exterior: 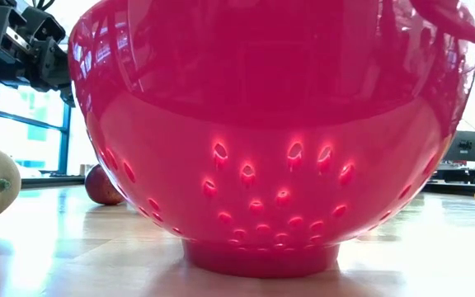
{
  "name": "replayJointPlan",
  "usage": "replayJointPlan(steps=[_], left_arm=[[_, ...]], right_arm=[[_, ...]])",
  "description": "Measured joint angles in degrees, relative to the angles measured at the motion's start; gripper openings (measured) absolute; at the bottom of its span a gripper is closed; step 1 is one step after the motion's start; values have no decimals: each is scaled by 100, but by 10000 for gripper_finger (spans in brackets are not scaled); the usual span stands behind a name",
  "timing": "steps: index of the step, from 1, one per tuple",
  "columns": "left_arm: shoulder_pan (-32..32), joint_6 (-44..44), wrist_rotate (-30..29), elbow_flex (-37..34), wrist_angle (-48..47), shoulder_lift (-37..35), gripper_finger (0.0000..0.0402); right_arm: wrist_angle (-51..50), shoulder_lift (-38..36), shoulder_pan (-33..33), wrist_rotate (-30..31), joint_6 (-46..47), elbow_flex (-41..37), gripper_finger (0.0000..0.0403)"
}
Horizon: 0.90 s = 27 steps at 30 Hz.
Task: Pick & Place Fruit
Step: Put the colander on the shelf
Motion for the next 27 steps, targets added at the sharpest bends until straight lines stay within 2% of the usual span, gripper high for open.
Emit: replayJointPlan(steps=[3,6,12,17,19,23,27], left_arm=[[0,0,0,0,0,0,0],[0,0,-4,0,-1,-2,0],[0,0,-7,0,-2,-2,0],[0,0,-6,0,-2,-2,0],[0,0,-7,0,-2,-2,0],[0,0,-6,0,-3,-1,0],[0,0,-5,0,-4,-2,0]], right_arm=[[-176,74,-22,-122,284,0,2],[-190,156,-85,-641,302,-9,2],[19,247,-291,-897,-257,-7,2],[37,267,-485,-1380,-268,-2,2],[35,267,-521,-1382,-337,-2,6],[-10,267,-525,-1387,-587,-2,38],[-136,267,-552,-1587,-420,-12,97]])
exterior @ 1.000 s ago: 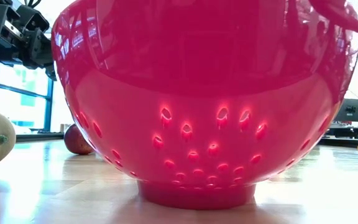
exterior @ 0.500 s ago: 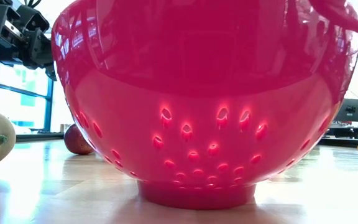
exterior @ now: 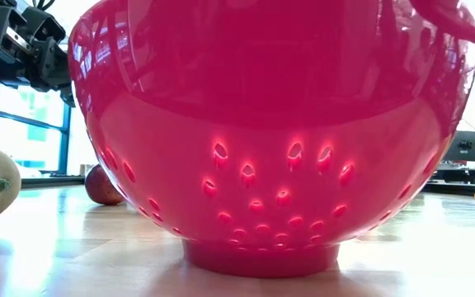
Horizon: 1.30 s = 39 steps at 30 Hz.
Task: Pick & Place Fruit
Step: Put the colander on the shelf
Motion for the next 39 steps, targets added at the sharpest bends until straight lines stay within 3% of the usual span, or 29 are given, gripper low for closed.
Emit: replayJointPlan(steps=[5,9,29,39], left_arm=[[0,0,-1,0,-1,1,0],[0,0,-1,0,-1,2,0],[0,17,0,0,-2,128,0],[0,17,3,0,-2,197,0]], right_arm=[[1,0,-11,13,17,-109,163],[21,58,-9,-158,-2,-113,183],[517,1202,-39,-814,-329,-120,181],[617,1300,-39,-820,-350,-120,180]])
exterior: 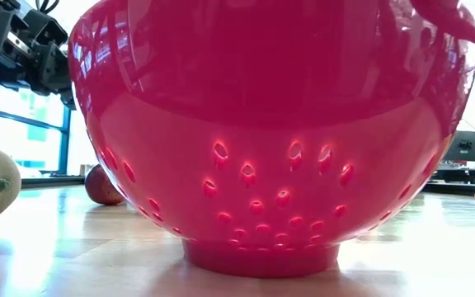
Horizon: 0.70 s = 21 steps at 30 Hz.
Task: Pick & Place Fruit
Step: Put the colander on the shelf
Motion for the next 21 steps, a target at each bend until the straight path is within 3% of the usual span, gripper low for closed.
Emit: replayJointPlan(steps=[21], left_arm=[[0,-6,1,0,1,9,0]], right_arm=[[285,381,37,180,-391,0,179]])
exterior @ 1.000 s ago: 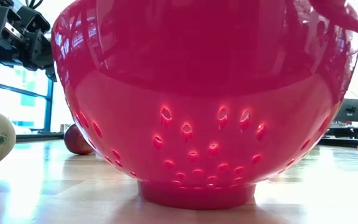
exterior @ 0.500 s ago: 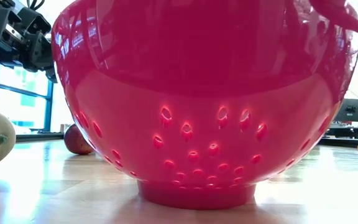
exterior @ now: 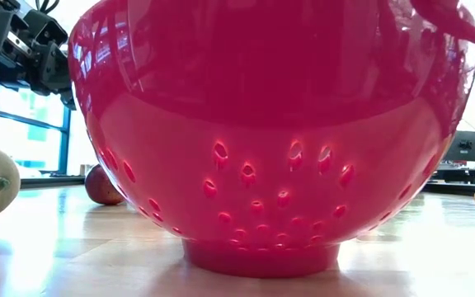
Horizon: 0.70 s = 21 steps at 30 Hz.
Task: Pick & Place Fruit
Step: Put the colander on the shelf
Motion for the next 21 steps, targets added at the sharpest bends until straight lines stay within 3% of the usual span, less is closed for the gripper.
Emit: replayJointPlan(steps=[6,21], left_arm=[[0,-10,1,0,-2,37,0],[0,-9,1,0,-2,61,0]], right_arm=[[103,24,-9,-28,-1,0,151],[62,20,-11,-26,-145,0,11]])
